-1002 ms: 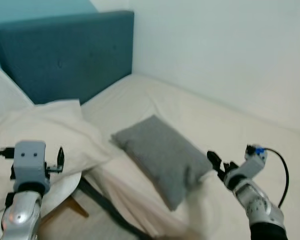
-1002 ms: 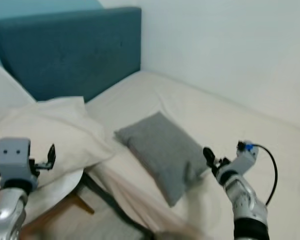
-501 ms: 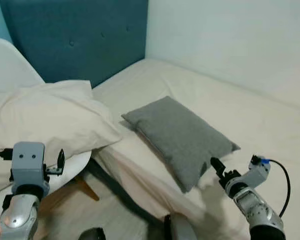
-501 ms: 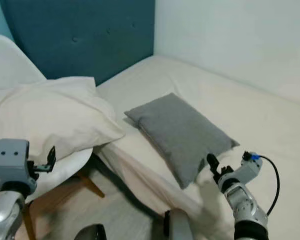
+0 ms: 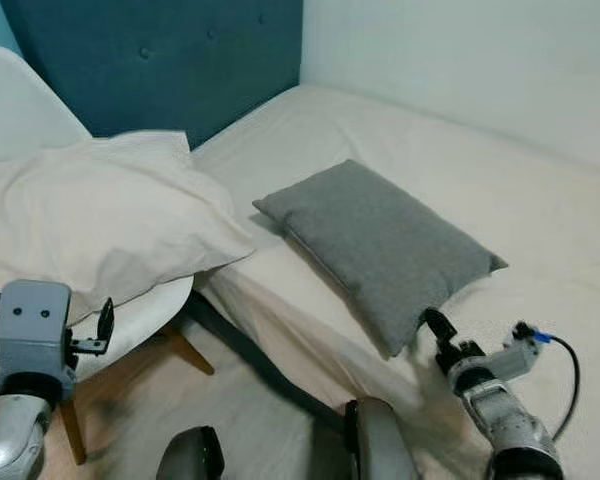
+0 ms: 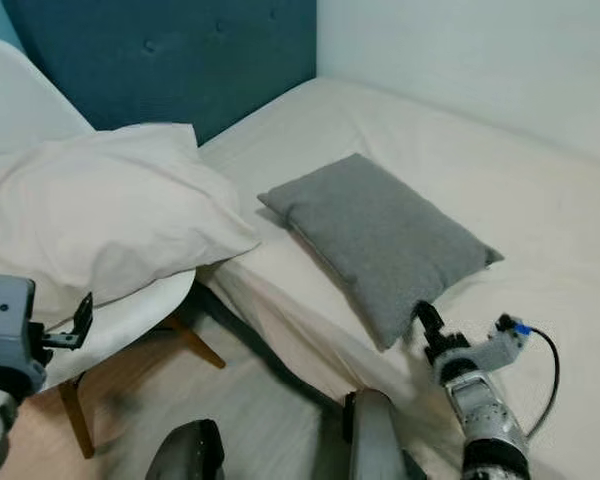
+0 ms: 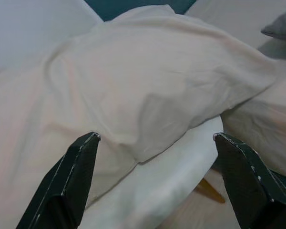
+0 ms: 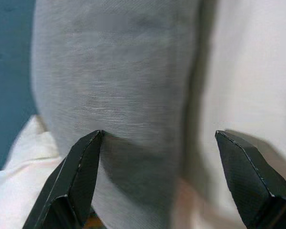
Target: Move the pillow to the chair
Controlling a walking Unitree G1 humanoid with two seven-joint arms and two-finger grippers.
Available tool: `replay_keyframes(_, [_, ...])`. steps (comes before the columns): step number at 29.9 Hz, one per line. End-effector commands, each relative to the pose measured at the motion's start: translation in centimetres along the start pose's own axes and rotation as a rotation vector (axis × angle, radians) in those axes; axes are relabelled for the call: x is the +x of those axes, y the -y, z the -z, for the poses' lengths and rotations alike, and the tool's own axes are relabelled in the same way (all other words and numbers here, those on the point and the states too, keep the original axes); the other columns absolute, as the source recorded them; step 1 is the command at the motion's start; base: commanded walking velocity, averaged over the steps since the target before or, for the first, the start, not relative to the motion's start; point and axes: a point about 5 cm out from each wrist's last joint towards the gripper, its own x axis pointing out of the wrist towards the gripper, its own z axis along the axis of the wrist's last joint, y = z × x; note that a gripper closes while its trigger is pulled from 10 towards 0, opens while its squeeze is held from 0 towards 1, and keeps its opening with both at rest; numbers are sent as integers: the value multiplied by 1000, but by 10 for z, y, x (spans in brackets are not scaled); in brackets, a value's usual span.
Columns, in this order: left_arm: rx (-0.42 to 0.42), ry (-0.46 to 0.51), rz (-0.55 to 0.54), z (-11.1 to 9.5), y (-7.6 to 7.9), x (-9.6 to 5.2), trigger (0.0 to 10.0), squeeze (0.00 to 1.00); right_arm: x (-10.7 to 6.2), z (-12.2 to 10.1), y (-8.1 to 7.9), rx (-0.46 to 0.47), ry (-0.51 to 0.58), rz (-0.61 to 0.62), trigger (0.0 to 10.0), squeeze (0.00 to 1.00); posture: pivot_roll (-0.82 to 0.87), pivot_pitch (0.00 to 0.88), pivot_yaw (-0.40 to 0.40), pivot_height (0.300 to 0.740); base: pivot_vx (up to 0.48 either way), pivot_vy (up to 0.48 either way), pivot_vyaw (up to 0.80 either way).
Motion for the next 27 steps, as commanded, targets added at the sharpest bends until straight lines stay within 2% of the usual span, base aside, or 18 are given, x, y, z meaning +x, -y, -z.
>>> replay_keyframes(1, [27,-14,1,-4,-8,-4,10000,0,1,4,-1,38,16,-31,10000,0,98,244,22,510,0,0,0])
replay_keyframes(4, [73,-18,0,-12,-22,-7,10000,0,8,-6,-6,80,89,-50,10000,0,134,283,59,510,0,0,0])
replay_keyframes(6, [81,-19,0,-13,-23,-7,10000,0,9,-8,-6,83,102,-49,10000,0,134,283,59,510,0,0,0])
replay_keyframes(8, [104,-26,7,-18,-28,-9,10000,0,14,-14,-14,108,132,-100,10000,0,164,303,80,510,0,0,0])
replay_keyframes(9, [114,-26,12,-21,-30,-10,10000,0,16,-16,-17,108,141,-100,10000,0,188,320,104,510,0,0,0])
replay_keyframes(13, [133,-28,25,-28,-36,-12,10000,0,22,-17,-22,95,155,-82,10000,0,209,329,120,510,0,0,0])
replay_keyframes(18, [148,-21,31,-39,-40,-11,10000,0,34,-19,-41,104,172,-134,10000,0,232,336,137,510,0,0,0])
replay_keyframes(19, [151,-20,33,-41,-40,-11,10000,0,38,-18,-47,109,165,-156,0,0,237,335,136,510,0,0,0])
replay_keyframes(23, [151,-24,40,-44,-40,-11,10000,0,45,-18,-62,96,150,-217,0,0,239,332,131,510,0,0,0])
replay_keyframes(27, [148,-33,46,-44,-39,-10,10000,0,46,-22,-66,101,173,-231,0,0,235,322,124,510,0,0,0])
